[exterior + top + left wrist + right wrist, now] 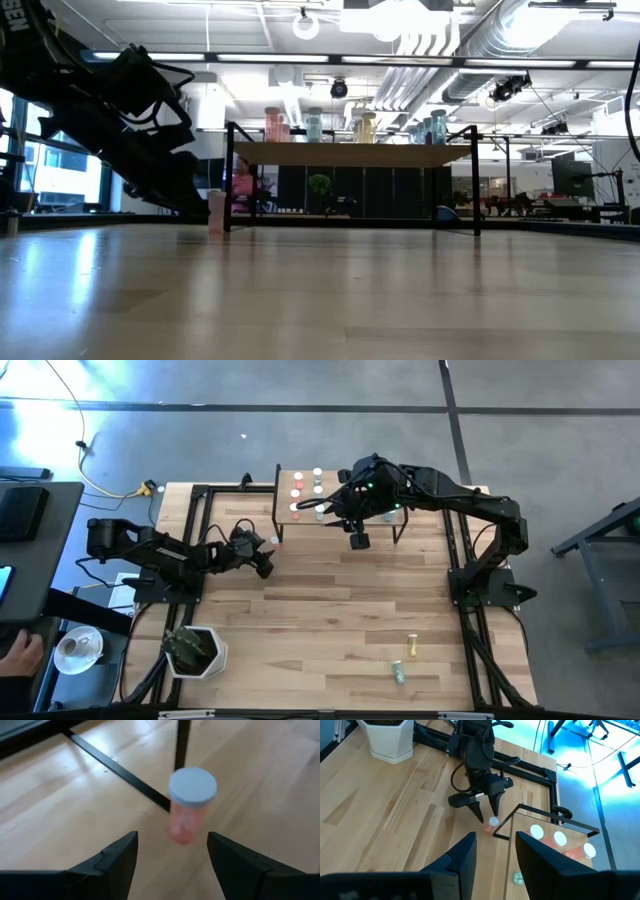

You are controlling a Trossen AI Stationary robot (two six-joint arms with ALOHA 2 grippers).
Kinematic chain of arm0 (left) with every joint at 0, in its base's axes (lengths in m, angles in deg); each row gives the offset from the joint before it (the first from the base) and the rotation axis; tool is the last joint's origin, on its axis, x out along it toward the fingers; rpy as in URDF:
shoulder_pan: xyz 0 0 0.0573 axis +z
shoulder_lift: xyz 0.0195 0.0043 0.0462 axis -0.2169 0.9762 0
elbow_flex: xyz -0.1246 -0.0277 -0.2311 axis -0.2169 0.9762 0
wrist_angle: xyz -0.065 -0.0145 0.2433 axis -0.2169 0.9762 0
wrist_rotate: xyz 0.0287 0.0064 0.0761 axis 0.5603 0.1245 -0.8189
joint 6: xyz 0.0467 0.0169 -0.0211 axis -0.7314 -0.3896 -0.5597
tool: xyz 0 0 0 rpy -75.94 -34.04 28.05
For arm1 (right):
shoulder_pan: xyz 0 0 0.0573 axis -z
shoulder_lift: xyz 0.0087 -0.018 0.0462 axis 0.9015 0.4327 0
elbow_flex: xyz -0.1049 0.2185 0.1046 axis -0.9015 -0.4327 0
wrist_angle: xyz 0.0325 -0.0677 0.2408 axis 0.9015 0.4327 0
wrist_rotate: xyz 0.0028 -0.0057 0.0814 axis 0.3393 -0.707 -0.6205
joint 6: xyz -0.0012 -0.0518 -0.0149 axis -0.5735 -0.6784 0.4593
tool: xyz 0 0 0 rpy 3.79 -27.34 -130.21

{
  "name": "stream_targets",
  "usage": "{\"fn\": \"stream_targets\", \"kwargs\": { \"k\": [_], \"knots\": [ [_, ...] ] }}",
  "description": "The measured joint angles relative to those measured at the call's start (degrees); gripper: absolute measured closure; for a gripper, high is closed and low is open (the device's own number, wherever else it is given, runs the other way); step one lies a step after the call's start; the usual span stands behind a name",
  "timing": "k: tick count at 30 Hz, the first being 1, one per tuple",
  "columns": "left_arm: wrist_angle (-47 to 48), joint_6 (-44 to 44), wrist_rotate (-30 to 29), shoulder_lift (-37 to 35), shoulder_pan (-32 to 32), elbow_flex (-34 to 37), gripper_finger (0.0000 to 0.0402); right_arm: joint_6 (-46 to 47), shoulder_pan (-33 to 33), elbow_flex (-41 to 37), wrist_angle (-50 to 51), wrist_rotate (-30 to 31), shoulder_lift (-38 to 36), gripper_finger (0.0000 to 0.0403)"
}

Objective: Pick and place medicine bottles onto shelf by color
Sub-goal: Put the red medicine bottle on the shelf

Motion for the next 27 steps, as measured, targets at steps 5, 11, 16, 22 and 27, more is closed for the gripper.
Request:
{"fn": "stream_targets", "kwargs": {
  "k": [5,11,16,22,27],
  "knots": [
    [-0.31,0.21,1.24,0.91,0.14,0.0,0.0174,0.0,0.0,0.0,0.0,0.0,0.0,0.0274],
    [-3.9,-1.62,0.81,4.71,0.14,-0.51,0.0174,0.02,0.0,0.0,0.0,0.02,0.0,0.0274],
    [-4.16,-1.8,0.52,7.18,0.16,-1.78,0.0174,0.21,-0.01,0.0,0.0,0.02,0.0,0.0274],
    [-4.67,-1.94,-0.55,11.37,0.21,-4.18,0.0174,0.22,-0.02,0.0,-0.01,0.03,0.0,0.0274],
    [-5.31,-2.78,-1.11,13.14,0.19,-4.7,0.0174,0.22,-0.01,0.0,-0.01,0.04,0.0,0.0274]
  ]
}}
